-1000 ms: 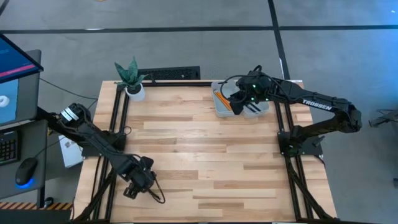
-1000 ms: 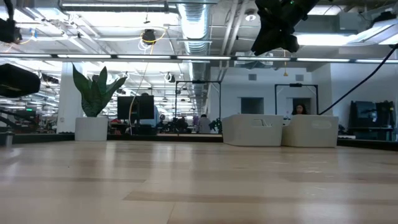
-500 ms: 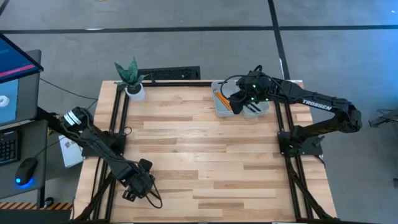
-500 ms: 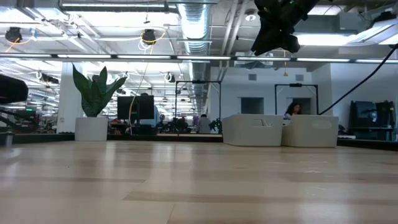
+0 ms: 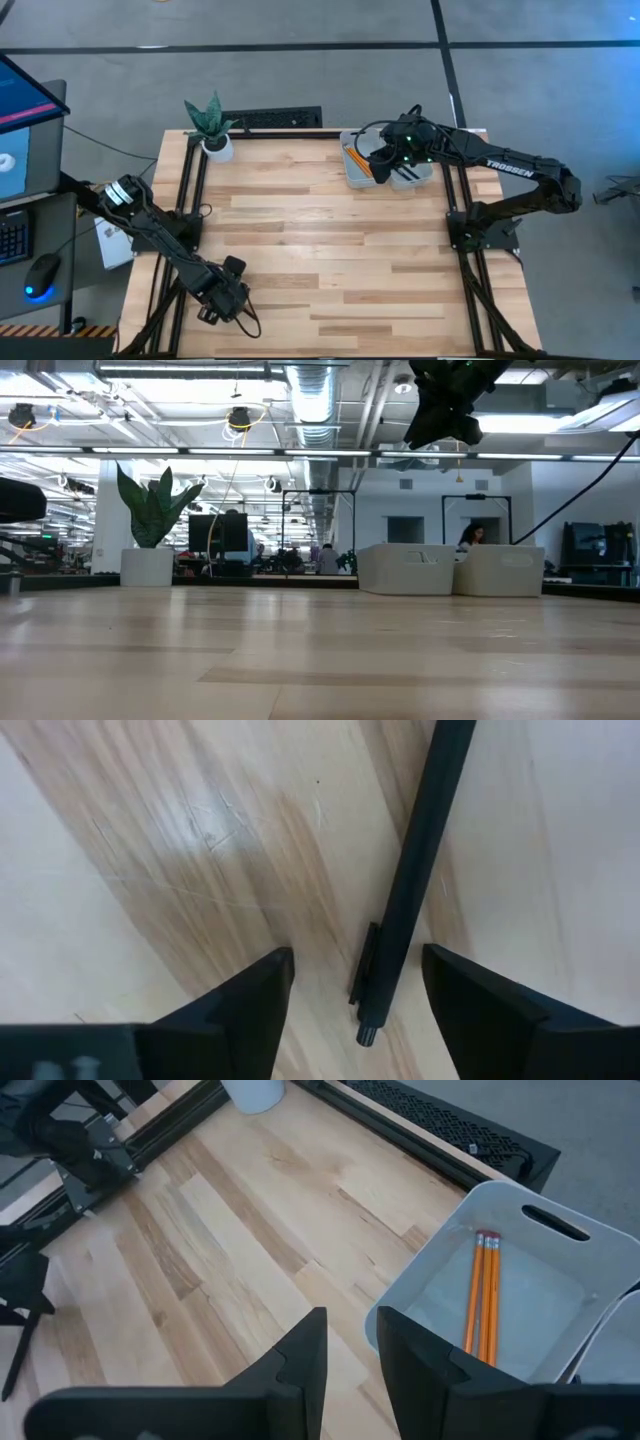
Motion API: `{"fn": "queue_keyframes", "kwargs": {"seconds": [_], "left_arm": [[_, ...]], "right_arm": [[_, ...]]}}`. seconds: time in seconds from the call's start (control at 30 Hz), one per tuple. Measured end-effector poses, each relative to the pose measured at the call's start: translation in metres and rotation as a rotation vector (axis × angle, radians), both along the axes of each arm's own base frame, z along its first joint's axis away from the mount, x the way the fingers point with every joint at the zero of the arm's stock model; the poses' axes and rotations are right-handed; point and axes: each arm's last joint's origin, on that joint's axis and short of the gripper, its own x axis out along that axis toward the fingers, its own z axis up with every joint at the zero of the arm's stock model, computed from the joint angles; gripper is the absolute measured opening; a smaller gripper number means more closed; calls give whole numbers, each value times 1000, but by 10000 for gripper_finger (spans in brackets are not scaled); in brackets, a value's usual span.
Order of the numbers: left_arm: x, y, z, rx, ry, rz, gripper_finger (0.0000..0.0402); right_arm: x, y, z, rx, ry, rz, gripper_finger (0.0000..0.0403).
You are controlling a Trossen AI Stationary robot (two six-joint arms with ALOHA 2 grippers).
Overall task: Sort pens & pencils
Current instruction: Put the black pen into the right gray bin
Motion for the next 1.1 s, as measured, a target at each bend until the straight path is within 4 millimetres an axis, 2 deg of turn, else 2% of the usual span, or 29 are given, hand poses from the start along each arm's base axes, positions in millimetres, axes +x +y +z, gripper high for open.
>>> {"fn": "queue_keyframes", "kwargs": {"seconds": [0.33,0.5,0.67,1.1], "left_arm": [[0,1,-1,12,-7,3,145],[0,1,-1,13,-10,3,119],[0,1,-1,12,-12,-4,109],[1,0,-1,14,-26,-171,107]], "right_arm": [[0,0,0,0,0,0,113],[0,0,0,0,0,0,113],[0,0,0,0,0,0,113],[0,0,0,0,0,0,113]]}}
